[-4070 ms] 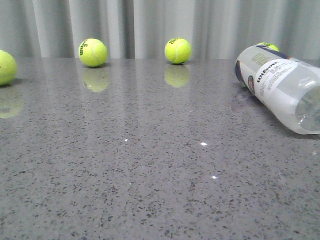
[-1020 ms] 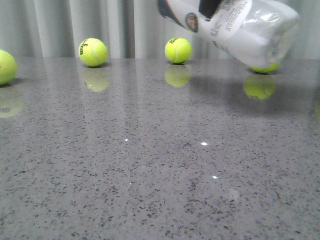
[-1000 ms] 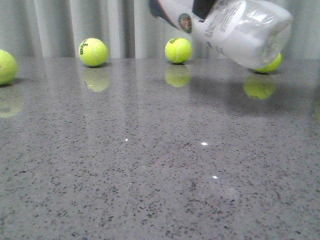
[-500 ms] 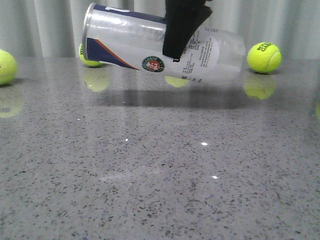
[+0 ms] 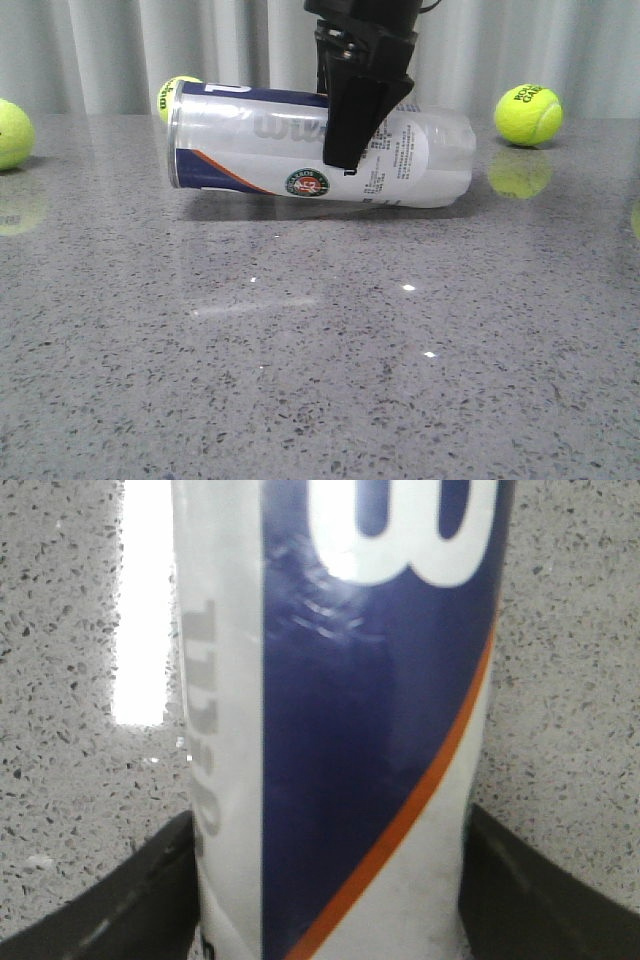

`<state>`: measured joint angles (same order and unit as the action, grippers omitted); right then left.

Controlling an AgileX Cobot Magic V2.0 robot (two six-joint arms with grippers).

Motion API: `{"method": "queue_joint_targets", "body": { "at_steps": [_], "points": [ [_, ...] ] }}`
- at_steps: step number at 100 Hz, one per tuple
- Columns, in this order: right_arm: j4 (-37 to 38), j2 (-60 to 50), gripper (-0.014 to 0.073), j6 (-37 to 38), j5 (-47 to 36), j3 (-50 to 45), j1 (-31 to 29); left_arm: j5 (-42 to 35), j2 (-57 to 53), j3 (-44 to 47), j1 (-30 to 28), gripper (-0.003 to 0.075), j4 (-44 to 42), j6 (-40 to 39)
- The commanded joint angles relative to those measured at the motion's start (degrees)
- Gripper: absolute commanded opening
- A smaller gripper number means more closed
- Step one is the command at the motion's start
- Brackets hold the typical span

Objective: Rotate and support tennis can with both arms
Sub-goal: 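Carry the can toward the left arm and set it down lying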

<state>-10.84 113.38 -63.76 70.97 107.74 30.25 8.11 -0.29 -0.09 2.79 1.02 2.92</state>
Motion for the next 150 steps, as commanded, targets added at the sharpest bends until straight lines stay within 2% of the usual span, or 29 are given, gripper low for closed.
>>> {"method": "queue_joint_targets", "body": {
  "at_steps": [1, 21, 28, 35, 47, 54, 98, 105, 116, 121, 128, 150],
  "points": [
    [-0.9, -2.7, 0.0292, -0.6, 1.4, 2.0, -0.1, -4.6, -2.2, 2.6, -0.2, -0.002, 0.4, -0.5],
    [-0.9, -2.7, 0.0292, -0.6, 1.0, 2.0, -0.1, -4.6, -2.2, 2.6, -0.2, -0.002, 0.4, -0.5],
    [-0.9, -2.7, 0.0316, -0.6, 0.6, 2.0, -0.1, -4.6, -2.2, 2.6, -0.2, -0.0021, 0.4, -0.5],
    [-0.9, -2.7, 0.0405, -0.6, 0.6, 2.0, -0.1, -4.6, -2.2, 2.6, -0.2, -0.0021, 0.4, -0.5],
    [-0.9, -2.7, 0.0612, -0.5, 0.7, 2.0, -0.1, -4.6, -2.2, 2.6, -0.2, -0.002, 0.4, -0.5],
    [-0.9, -2.7, 0.0671, -0.5, 0.7, 2.0, -0.1, -4.6, -2.2, 2.6, -0.2, -0.0021, 0.4, -0.5],
    [-0.9, -5.8, 0.0667, 0.2, 0.1, 2.3, 0.0, -4.6, -2.2, 2.6, -0.2, -0.0021, 0.4, -0.5],
    [-0.4, -7.7, 0.0667, 4.1, -0.7, 2.3, 0.0, -4.6, -2.2, 2.6, -0.2, -0.0021, 0.4, -0.5],
    [3.4, -10.3, 0.0666, 14.8, -2.7, 2.3, 0.0, -4.6, -2.2, 2.6, -0.2, -0.0021, 0.4, -0.5],
    [5.3, -11.4, 0.065, 20.1, -3.1, 2.3, 0.0, -4.6, -2.2, 2.6, -0.2, -0.0021, 0.4, -0.5],
    [8.0, -12.8, 0.0577, 28.1, -3.2, 2.3, 0.0, -4.6, -2.2, 2.6, -0.2, -0.0021, 0.4, -0.5],
    [16.0, -16.2, 0.0129, 53.0, -2.3, 2.2, -0.1, -4.6, -2.2, 2.6, -0.2, -0.0021, 0.4, -0.5]
  ]
}}
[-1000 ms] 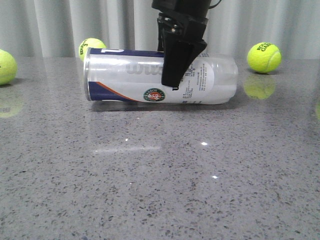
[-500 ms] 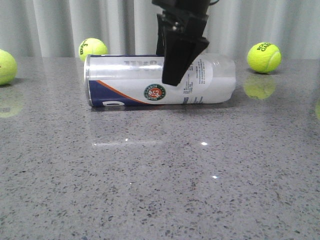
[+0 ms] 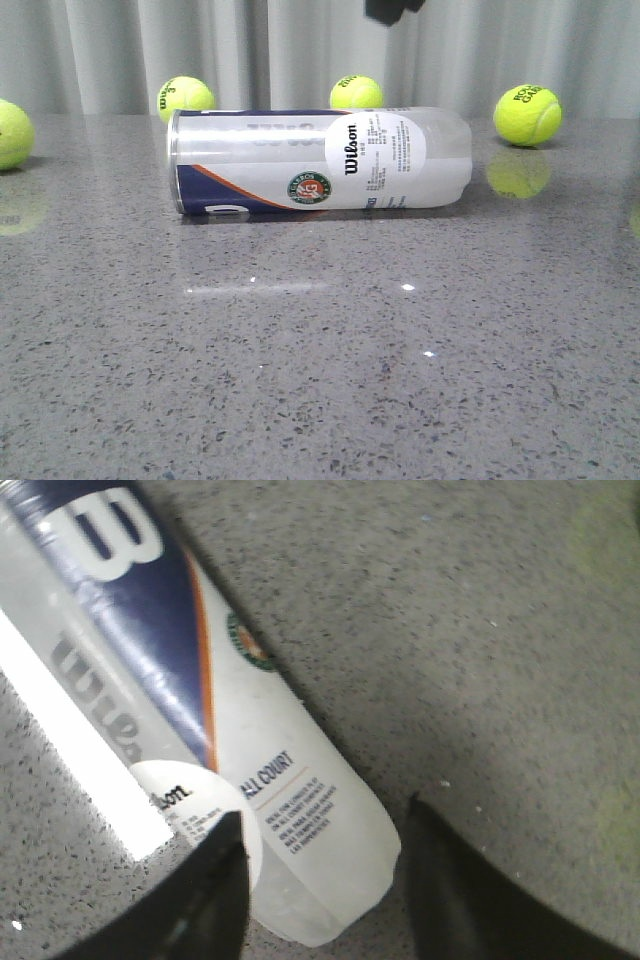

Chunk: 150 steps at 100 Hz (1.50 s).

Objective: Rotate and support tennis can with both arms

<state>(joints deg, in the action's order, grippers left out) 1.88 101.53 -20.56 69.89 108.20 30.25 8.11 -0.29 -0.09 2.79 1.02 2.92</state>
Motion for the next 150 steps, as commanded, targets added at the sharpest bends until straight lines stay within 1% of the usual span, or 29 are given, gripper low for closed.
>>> {"method": "queue_joint_targets", "body": {
  "at_steps": [1, 4, 9, 18, 28, 41, 55, 76, 100, 117, 129, 150],
  "points": [
    [3.5, -4.5, 0.0119, 10.4, -1.0, 1.7, -0.1, -4.6, -2.2, 2.6, -0.2, -0.0021, 0.4, -0.5],
    [4.4, -4.9, 0.0071, 12.6, -0.5, 1.7, -0.1, -4.6, -2.2, 2.6, -0.2, -0.002, 0.4, -0.5],
    [5.4, -5.6, 0.0018, 17.0, 0.3, 1.7, -0.1, -4.6, -2.2, 2.6, -0.2, -0.002, 0.4, -0.5],
    [6.1, -6.8, -0.0037, 23.2, 2.0, 1.7, -0.5, -4.6, -2.2, 2.6, -0.2, -0.002, 0.4, -0.5],
    [6.1, -8.1, -0.0051, 26.8, 3.9, 1.7, -1.0, -4.6, -2.2, 2.6, -0.2, -0.0021, 0.4, -0.5],
    [5.5, -10.2, -0.0051, 27.8, 5.7, 1.6, -1.5, -4.6, -2.2, 2.6, -0.2, -0.0021, 0.4, -0.5],
    [5.2, -14.1, -0.0051, 28.3, 3.8, -0.8, -2.2, -4.6, -2.2, 2.6, -0.2, -0.0021, 0.4, -0.5],
    [4.7, -22.5, -0.0051, 30.0, -1.0, -11.9, -6.4, -4.6, -2.2, 2.6, -0.2, -0.0021, 0.4, -0.5],
    [4.4, -34.8, -0.0051, 31.7, -7.8, -28.2, -11.6, -4.6, -2.2, 2.6, -0.2, -0.0021, 0.4, -0.5],
    [4.4, -43.7, -0.0051, 35.8, -13.4, -38.3, -14.5, -4.6, -2.2, 2.6, -0.2, -0.002, 0.4, -0.5],
    [4.4, -49.8, -0.0051, 36.9, -17.5, -45.3, -15.6, -4.6, -2.2, 2.6, -0.2, -0.0021, 0.4, -0.5],
    [4.4, -59.9, -0.0051, 36.9, -22.9, -56.4, -15.8, -4.6, -2.2, 2.6, -0.2, -0.002, 0.4, -0.5]
  ]
}}
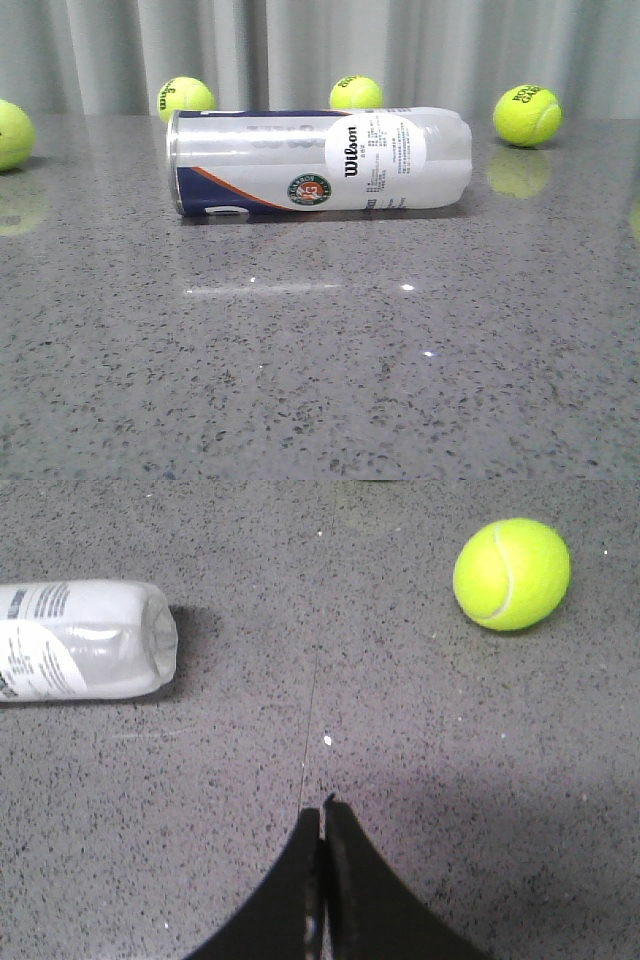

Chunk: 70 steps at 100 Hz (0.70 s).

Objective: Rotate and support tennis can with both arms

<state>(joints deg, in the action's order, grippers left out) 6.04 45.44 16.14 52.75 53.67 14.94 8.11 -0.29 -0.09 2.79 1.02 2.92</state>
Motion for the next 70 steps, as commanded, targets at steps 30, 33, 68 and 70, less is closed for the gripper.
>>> {"method": "queue_joint_targets", "body": {
  "at_steps": [30, 33, 68, 70],
  "points": [
    [0.4, -20.7, -0.0051, -0.1, -12.6, -14.5, -0.5, -5.4, -2.2, 2.6, -0.2, -0.002, 0.4, -0.5],
    [0.4, -22.3, -0.0051, -0.1, -12.8, -15.5, -0.5, -6.5, -2.2, 2.6, -0.2, -0.0021, 0.4, -0.5],
    [0.4, -35.4, -0.0051, -0.1, -14.0, -21.8, -0.5, -9.1, -2.1, -1.5, -0.2, -0.0021, 0.4, -0.4],
    [0.4, -35.4, -0.0051, -0.1, -14.0, -21.9, -0.5, -8.4, -2.0, -2.3, -0.2, -0.0021, 0.4, -0.4]
  ]
}}
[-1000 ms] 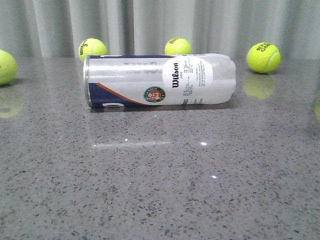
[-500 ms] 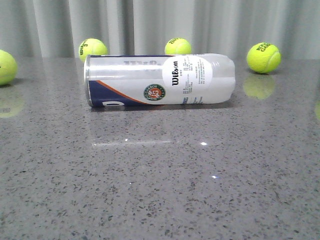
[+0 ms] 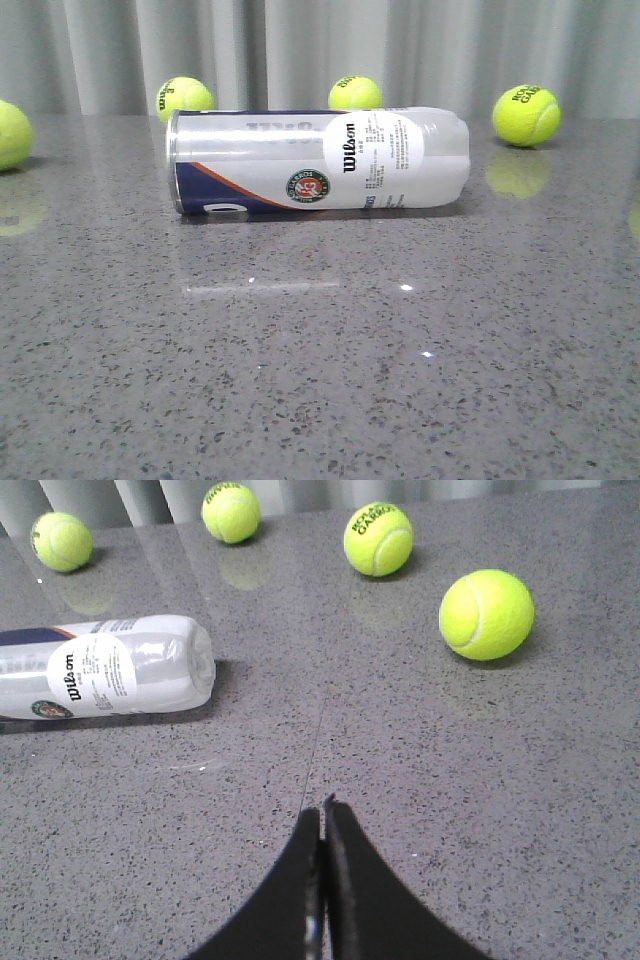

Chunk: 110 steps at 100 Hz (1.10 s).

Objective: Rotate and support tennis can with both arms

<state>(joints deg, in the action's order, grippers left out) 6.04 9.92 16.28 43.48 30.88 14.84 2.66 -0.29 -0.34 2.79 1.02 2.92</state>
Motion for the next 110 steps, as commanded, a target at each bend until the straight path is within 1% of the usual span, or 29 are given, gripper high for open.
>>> {"method": "queue_joint_targets", "body": {
  "at_steps": [1, 10, 24, 33, 52, 56, 61, 64, 66, 69, 70, 71, 73, 74, 78, 83, 88, 97, 110],
  "points": [
    [0.4, 0.1, -0.0051, -0.2, -4.7, 0.9, -0.4, -2.7, -1.7, -2.3, -0.2, -0.0021, 0.4, -0.4],
    [0.3, 0.1, -0.0051, -0.2, -4.8, 0.6, -0.4, 1.8, 0.4, -6.0, -0.2, -0.0021, 0.2, -0.4],
    [0.3, 0.1, -0.0051, -0.2, -4.7, 0.4, -0.4, 8.8, 7.3, -12.7, -0.2, -0.0021, -0.1, -0.4],
    [0.3, 0.1, -0.0051, -0.2, -4.7, 0.4, -0.4, 12.7, 13.2, -17.4, -0.2, -0.0021, 0.5, -0.4],
    [0.3, 0.1, -0.0051, -0.2, -4.7, 0.4, -0.4, 26.0, 27.2, -28.2, -0.2, -0.0015, 1.6, -0.4],
    [0.3, 0.1, -0.0051, -0.2, -4.7, 0.4, -0.4, 27.8, 30.4, -30.5, -0.2, 0.0015, 1.8, -0.4],
    [0.3, 0.1, -0.0051, -0.2, -4.7, 0.4, -0.4, 29.8, 33.8, -33.0, -0.2, 0.0087, 2.0, -0.4],
    [0.3, 0.1, -0.0051, -0.2, -4.7, 0.4, -0.4, 31.0, 35.7, -34.3, -0.2, 0.016, 2.2, -0.4],
    [0.3, 0.1, -0.0051, -0.2, -4.7, 0.4, -0.4, 31.5, 37.1, -35.2, -0.2, 0.0194, 2.4, -0.4],
    [0.3, 0.1, -0.0051, -0.2, -4.7, 0.4, -0.4, 32.2, 39.3, -36.4, -0.2, 0.0285, 2.9, -0.4],
    [0.3, 0.1, -0.0051, -0.2, -4.7, 0.4, -0.4, 32.3, 39.7, -37.0, -0.2, 0.0303, 3.0, -0.4],
    [0.3, 0.1, -0.0051, -0.2, -4.7, 0.4, -0.4, 32.6, 40.2, -37.2, -0.2, 0.0341, 3.0, -0.4],
    [0.3, 0.1, -0.0051, -0.2, -4.7, 0.4, -0.4, 33.0, 41.4, -38.0, -0.2, 0.0378, 3.3, -0.4],
    [0.3, 0.1, -0.0051, -0.2, -4.7, 0.4, -0.4, 33.0, 42.2, -38.3, -0.2, 0.0414, 3.4, -0.4],
    [0.3, 0.1, -0.0051, -0.2, -4.7, 0.4, -0.4, 33.4, 44.3, -39.7, -0.2, 0.051, 3.8, -0.4],
    [0.3, 0.1, -0.0051, -0.2, -4.7, 0.4, -0.4, 33.8, 47.4, -41.3, -0.2, 0.0585, 4.4, -0.4],
    [0.3, 0.1, -0.0051, -0.2, -4.7, 0.4, -0.4, 34.0, 49.9, -42.9, -0.2, 0.0611, 5.8, -0.4],
    [0.3, 0.1, -0.0051, -0.2, -4.7, 0.4, -0.4, 34.0, 54.7, -45.8, 0.3, 0.0595, 9.4, 0.0],
    [0.3, 0.1, -0.0051, -0.2, -4.7, 0.4, -0.4, 34.0, 60.9, -49.5, 1.8, 0.0585, 20.2, 4.3]
  ]
}}
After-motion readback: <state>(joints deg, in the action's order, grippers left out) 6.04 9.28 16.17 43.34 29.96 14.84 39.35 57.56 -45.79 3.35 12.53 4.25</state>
